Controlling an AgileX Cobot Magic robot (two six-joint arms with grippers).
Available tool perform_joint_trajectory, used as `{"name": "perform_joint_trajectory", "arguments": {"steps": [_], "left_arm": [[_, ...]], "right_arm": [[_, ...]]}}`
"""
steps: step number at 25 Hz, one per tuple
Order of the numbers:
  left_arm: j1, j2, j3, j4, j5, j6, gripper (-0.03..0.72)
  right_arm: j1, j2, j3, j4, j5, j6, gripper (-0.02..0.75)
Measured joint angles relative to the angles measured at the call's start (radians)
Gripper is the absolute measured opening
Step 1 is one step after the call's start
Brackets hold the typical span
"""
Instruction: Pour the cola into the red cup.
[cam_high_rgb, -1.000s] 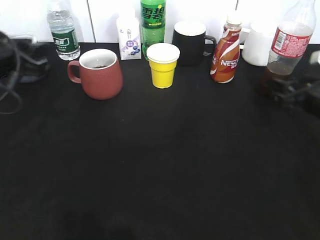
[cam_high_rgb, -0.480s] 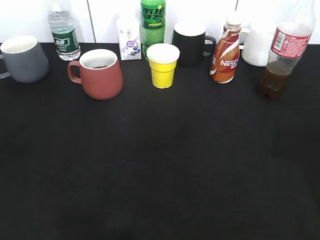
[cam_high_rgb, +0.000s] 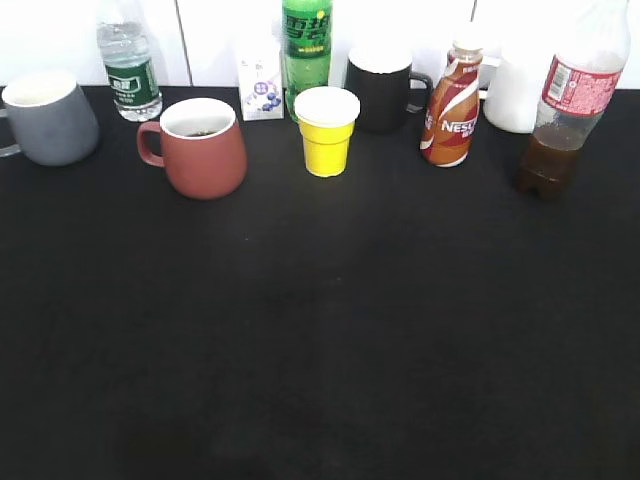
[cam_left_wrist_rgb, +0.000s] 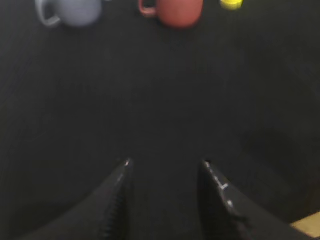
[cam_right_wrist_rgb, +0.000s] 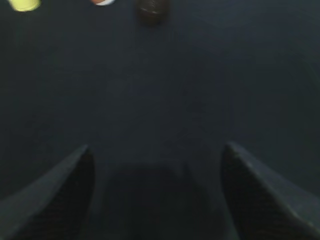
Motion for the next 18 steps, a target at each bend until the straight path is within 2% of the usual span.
{"name": "perform_joint_trajectory", "arguments": {"steps": [3,10,14,18], "left_arm": [[0.000,0.000,0.026,-0.001,-0.093,0.007,0.326],[0.000,0.000,0.049,-0.004,-0.138,0.013,0.322],[0.007,0.000,0.049,-0.004,-0.138,0.014,0.279],[0.144,0.000,0.050,-0.005,-0.139,0.014,0.263]], "right_arm": [[0.000,-0.037,0.000,-0.073,0.001,0.076,0.595],[0.000,-0.037,0.000,-0.077,0.001,0.083,0.595],[0.000,-0.037,0.000,-0.077,0.001,0.084,0.594],[-0.001,-0.041,0.001,-0.077,0.002,0.084,0.594]]}}
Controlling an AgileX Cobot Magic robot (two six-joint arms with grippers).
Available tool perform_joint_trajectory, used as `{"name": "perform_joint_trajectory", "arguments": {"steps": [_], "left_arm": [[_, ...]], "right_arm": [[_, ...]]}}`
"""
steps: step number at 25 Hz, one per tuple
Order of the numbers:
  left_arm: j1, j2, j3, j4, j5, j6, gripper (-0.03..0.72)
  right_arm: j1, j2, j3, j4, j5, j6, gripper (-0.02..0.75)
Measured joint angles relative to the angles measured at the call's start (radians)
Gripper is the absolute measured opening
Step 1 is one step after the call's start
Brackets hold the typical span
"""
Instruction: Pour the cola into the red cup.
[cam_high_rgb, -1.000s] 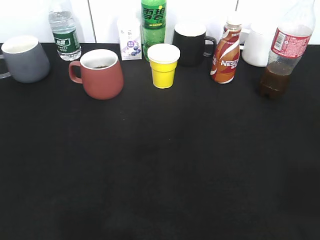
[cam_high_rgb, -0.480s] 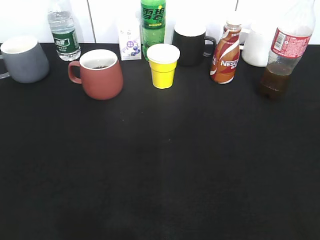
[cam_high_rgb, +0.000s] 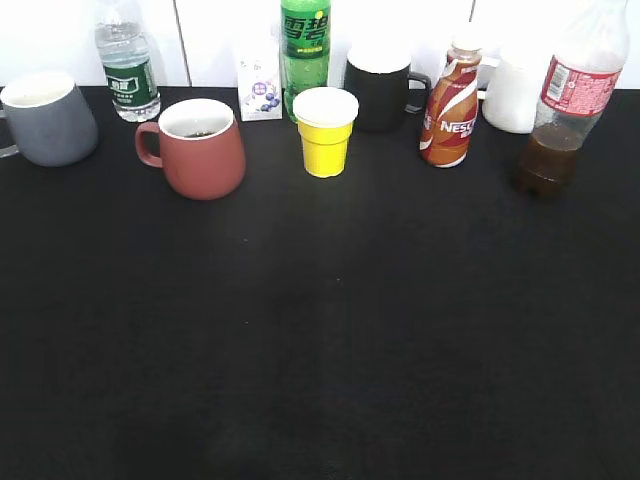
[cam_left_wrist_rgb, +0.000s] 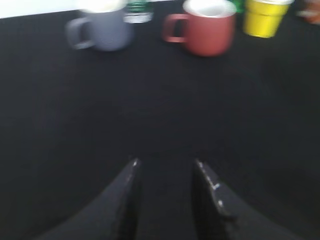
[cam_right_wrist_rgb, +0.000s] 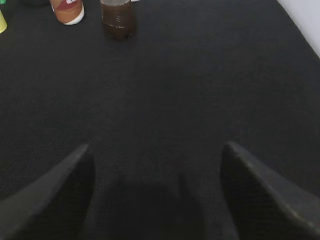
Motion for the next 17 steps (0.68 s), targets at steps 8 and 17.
{"name": "perform_joint_trajectory", "arguments": {"steps": [8,17], "left_arm": [[0.322,0.000,0.000,0.000,0.000,0.000,0.243],[0.340,0.000,0.000,0.000,0.000,0.000,0.234]], "right_arm": [[-0.001,0.000,0.000,0.000,0.000,0.001,0.593],[-0.001,0.000,0.000,0.000,0.000,0.001,0.593]]}}
